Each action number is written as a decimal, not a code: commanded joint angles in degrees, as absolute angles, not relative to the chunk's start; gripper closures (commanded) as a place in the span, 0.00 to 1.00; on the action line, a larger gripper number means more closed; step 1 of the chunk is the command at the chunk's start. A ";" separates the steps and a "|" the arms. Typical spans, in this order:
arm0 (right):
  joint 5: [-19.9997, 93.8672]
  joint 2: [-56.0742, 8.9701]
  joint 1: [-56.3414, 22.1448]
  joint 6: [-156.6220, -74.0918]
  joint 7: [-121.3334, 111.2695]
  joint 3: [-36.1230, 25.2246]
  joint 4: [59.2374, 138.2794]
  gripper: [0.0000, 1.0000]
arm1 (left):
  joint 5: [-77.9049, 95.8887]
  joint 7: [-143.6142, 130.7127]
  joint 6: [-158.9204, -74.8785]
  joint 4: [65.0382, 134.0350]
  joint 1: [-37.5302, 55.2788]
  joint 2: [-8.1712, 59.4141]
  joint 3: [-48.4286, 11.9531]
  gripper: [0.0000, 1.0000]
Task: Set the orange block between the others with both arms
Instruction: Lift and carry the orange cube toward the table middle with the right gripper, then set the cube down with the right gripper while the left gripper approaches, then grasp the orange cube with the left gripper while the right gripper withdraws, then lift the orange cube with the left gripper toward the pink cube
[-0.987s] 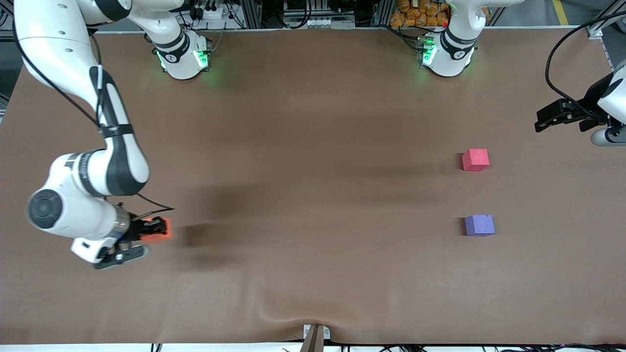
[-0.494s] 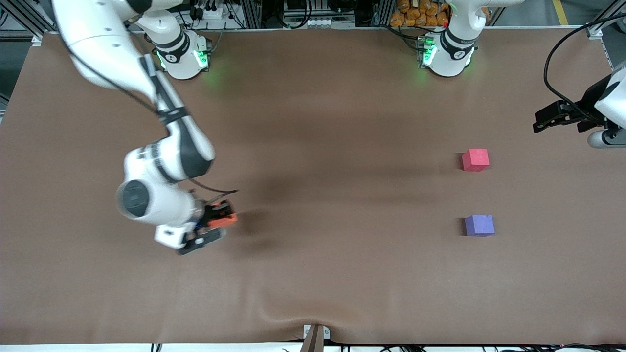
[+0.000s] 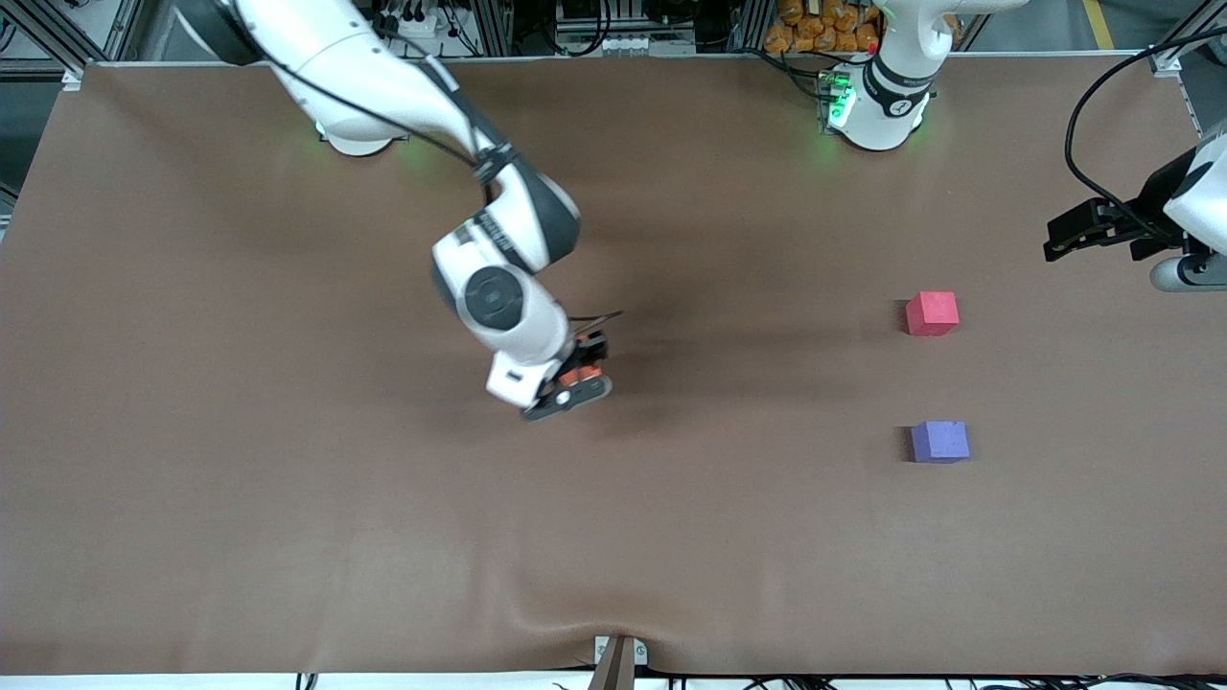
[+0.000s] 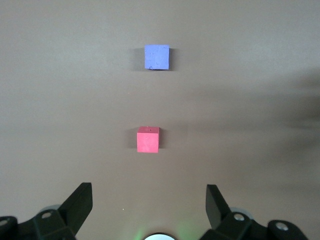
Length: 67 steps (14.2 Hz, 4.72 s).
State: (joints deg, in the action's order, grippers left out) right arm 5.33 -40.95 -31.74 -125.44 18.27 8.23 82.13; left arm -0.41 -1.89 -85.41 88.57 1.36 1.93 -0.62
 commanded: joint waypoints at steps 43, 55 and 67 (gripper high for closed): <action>-8.80 -27.87 -6.34 -105.58 20.40 8.17 78.93 0.00 | 1.14 -29.87 -114.14 78.93 31.90 35.14 -6.42 0.00; -1.32 -10.31 2.55 -86.85 -3.95 0.36 80.07 0.00 | 0.88 -47.46 -129.29 77.17 39.81 47.28 -5.71 0.00; 3.95 1.93 5.10 -81.65 -3.34 -0.70 87.89 0.00 | 0.88 -46.58 -130.95 77.26 40.25 50.45 -5.80 0.15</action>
State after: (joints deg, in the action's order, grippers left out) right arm 1.66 0.16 3.10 -81.87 -3.29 -1.11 86.18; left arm 0.41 -46.69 -130.35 78.85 39.37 49.14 -6.42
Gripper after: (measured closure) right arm 0.000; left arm 0.053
